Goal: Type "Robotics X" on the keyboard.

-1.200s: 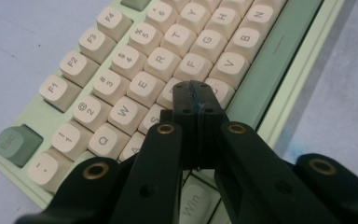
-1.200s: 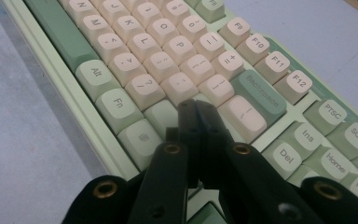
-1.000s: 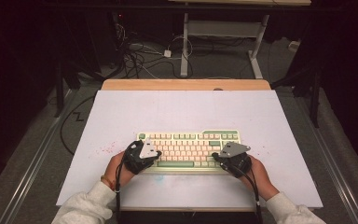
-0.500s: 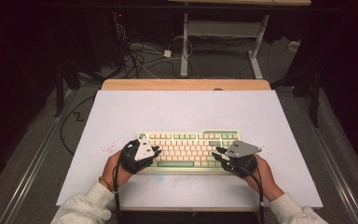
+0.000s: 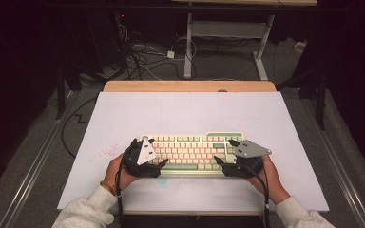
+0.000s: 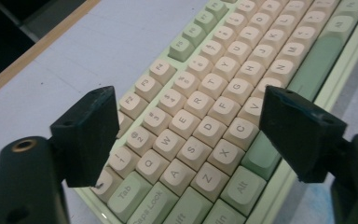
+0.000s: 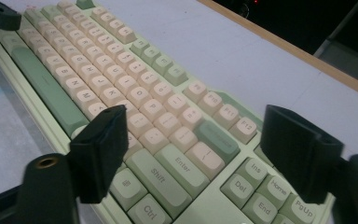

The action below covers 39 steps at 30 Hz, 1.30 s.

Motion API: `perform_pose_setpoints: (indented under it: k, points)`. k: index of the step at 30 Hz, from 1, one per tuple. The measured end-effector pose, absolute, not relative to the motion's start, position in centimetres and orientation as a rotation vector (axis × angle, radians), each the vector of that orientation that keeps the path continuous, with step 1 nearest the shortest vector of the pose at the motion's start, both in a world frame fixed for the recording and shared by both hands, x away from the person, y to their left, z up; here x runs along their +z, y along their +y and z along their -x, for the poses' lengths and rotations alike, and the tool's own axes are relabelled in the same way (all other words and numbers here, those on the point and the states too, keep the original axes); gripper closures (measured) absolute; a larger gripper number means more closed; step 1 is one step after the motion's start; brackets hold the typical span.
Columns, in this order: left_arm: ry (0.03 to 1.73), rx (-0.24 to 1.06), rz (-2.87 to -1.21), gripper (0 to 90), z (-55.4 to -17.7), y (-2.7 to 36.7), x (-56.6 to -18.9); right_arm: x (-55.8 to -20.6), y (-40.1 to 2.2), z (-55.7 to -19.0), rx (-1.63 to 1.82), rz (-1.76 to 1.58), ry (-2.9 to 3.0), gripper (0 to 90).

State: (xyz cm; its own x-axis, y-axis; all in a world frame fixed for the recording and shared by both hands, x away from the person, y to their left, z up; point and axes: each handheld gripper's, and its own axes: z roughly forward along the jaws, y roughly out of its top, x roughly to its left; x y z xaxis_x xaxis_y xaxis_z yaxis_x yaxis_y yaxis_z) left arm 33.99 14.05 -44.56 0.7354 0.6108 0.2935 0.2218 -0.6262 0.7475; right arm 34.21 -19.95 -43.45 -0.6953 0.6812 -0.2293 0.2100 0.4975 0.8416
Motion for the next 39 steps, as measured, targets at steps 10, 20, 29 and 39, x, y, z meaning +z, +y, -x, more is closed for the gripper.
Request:
perform_pose_setpoints:
  k: [10,20,29,39]
  points:
    - [0.587,0.721,-2.208,15.0,-33.9,14.2,-44.5,-43.0,-19.7,-34.4,1.144,-0.735,2.158,16.5]
    - [0.557,0.775,-2.172,15.0,-32.4,14.7,-43.6,-41.9,-20.9,-33.4,1.149,-0.730,2.124,16.7]
    - [0.538,0.802,-2.168,15.0,-31.9,15.2,-43.5,-41.1,-21.6,-33.0,1.134,-0.723,2.094,16.6]
    - [0.526,0.854,-2.146,14.9,-30.9,16.5,-43.5,-41.1,-23.3,-31.6,1.112,-0.724,2.050,16.8]
